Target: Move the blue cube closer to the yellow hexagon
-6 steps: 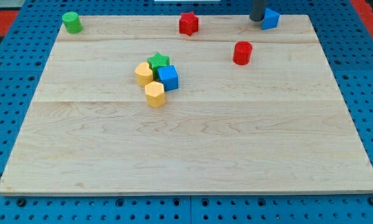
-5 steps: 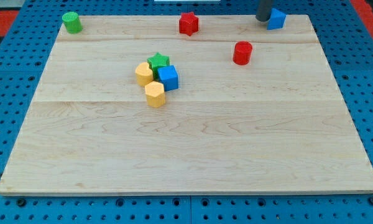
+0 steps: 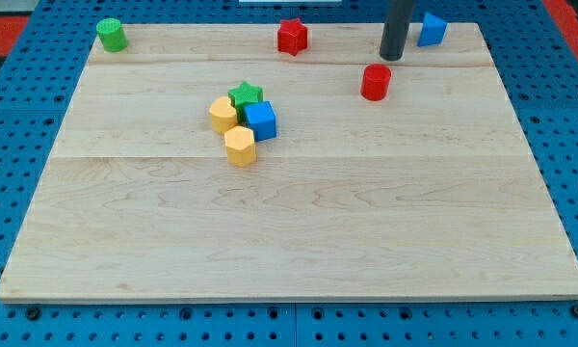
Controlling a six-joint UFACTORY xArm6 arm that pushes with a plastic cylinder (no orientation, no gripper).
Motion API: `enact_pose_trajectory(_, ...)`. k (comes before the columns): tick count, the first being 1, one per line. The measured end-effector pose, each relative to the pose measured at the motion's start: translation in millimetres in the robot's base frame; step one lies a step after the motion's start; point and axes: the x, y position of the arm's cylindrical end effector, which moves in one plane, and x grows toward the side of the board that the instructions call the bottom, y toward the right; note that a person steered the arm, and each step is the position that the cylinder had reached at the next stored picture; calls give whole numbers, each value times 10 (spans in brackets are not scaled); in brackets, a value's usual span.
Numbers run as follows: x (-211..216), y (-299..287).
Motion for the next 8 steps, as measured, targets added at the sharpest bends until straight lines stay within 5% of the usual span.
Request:
enact_pose_trajectory(5,167,-566)
enact_pose_trajectory(8,630,-994)
